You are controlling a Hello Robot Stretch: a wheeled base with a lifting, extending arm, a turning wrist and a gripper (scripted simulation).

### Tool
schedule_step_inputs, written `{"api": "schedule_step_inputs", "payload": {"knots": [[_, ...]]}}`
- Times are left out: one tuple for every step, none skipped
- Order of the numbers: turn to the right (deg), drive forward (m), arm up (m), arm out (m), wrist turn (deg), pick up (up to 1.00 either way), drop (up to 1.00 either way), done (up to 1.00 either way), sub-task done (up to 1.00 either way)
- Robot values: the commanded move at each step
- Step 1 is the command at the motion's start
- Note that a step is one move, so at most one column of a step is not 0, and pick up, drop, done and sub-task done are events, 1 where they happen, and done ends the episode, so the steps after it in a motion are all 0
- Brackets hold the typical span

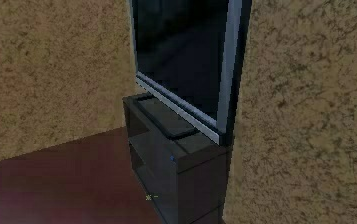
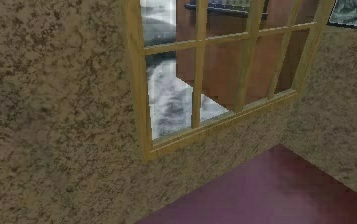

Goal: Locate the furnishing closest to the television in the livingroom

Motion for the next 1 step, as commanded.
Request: {"api": "schedule_step_inputs", "payload": {"knots": [[0.0, 0.0, 0.0, 0.0, 0.0, 0.0, 0.0, 1.0, 0.0]]}}
